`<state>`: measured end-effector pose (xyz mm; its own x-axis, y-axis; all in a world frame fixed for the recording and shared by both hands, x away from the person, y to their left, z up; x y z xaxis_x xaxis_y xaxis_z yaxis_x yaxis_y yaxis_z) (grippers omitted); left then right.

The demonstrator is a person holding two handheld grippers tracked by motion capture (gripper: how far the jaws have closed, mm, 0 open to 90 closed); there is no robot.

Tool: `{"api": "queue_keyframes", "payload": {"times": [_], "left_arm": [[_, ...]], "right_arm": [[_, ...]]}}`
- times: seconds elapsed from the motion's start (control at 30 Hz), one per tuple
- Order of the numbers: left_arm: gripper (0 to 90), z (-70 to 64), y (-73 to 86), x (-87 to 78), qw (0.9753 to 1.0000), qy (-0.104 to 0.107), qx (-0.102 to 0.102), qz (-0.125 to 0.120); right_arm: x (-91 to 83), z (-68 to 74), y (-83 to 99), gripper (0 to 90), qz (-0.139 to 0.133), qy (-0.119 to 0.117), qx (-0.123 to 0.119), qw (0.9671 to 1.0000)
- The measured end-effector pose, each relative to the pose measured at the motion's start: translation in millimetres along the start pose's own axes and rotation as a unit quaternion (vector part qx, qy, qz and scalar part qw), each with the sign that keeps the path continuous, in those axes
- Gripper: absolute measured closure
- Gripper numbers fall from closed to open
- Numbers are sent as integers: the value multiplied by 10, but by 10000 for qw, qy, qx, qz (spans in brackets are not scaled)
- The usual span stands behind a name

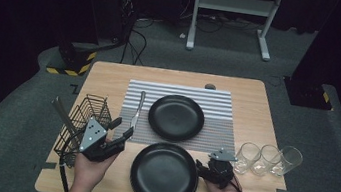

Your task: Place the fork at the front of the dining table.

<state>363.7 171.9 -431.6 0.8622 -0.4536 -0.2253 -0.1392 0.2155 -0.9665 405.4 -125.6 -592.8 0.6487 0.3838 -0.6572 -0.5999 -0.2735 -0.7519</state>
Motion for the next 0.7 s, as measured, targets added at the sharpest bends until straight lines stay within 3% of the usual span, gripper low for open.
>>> {"api": "queue_keyframes", "payload": {"times": [0.7], "left_arm": [[478,245,-68,-197,9991,-377,-167,-45]], "right_arm": [[-4,16,4,359,13,-57,-55,10000]]}}
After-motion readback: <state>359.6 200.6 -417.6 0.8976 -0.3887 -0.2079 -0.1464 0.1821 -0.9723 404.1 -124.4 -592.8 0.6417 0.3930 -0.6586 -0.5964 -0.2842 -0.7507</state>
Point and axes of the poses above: each handheld gripper's, and its own axes: x roughly forward along the jaws, y roughly out of its underside, z roughly to its left, the point moved 8 cm from there along x, roughly forward along the jaws, and after that the axes turned 5 degrees about x, right-handed, at the moved point
